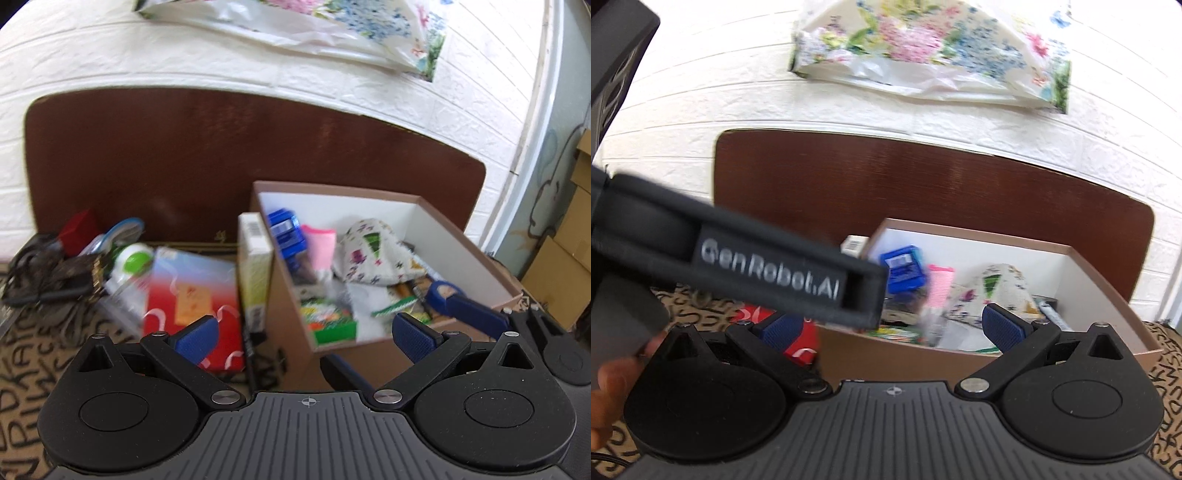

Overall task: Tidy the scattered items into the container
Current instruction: 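Withdraw the open left gripper toward the red-and-white box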

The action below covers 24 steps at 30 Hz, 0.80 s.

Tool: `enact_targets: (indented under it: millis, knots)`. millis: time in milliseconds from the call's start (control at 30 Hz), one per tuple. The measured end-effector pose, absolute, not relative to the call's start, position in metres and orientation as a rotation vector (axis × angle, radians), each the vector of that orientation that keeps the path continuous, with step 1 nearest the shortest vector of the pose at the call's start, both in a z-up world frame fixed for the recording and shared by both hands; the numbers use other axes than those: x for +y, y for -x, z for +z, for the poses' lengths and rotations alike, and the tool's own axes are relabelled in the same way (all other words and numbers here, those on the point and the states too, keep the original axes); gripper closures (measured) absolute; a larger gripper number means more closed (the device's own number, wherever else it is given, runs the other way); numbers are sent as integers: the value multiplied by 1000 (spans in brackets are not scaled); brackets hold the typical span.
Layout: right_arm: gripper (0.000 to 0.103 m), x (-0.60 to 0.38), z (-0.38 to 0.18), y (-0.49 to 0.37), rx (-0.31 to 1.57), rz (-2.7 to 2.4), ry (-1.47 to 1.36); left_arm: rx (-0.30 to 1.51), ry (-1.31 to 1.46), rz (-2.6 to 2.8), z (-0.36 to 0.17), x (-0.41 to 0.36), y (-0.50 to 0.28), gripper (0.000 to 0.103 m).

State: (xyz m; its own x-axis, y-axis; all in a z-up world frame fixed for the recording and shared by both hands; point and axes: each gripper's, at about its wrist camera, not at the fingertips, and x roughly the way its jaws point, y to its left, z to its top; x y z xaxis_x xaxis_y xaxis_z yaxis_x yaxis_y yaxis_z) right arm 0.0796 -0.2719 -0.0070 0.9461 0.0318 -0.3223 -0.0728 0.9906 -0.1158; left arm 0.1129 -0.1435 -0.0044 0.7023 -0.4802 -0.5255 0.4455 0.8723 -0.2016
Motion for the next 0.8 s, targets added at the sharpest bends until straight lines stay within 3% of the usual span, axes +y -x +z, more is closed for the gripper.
enact_targets:
  millis: [633, 800]
  knots:
    - [1, -157, -28, -78, 365, 293, 256, 648, 162, -317, -28, -11, -90, 0]
    - [7, -139, -41, -89, 413, 290, 272, 663, 163, -333, -32, 2, -107, 0]
